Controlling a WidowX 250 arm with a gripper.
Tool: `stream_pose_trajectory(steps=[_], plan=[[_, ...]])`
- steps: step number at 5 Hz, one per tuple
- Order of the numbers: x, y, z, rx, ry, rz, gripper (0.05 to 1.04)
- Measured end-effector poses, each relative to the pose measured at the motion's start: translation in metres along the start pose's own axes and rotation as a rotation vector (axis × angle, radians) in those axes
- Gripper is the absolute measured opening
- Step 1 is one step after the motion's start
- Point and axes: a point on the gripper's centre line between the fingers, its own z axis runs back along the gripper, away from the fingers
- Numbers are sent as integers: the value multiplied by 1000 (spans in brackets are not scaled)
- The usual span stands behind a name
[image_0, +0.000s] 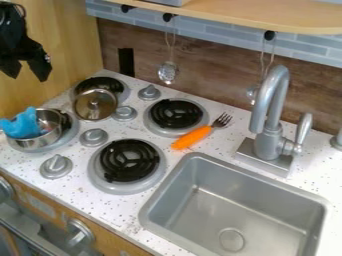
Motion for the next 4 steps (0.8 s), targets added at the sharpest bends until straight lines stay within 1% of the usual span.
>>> stream_pose_trajectory(steps=[1, 2, 3, 4], plan=[[-9, -2, -12, -17, 37, 5, 1005], [-17, -4, -19, -36, 72, 3, 1005], [-34, -13, -24, -70, 136, -27, 1005], [-53, -16, -26, -69, 185, -37, 1005]])
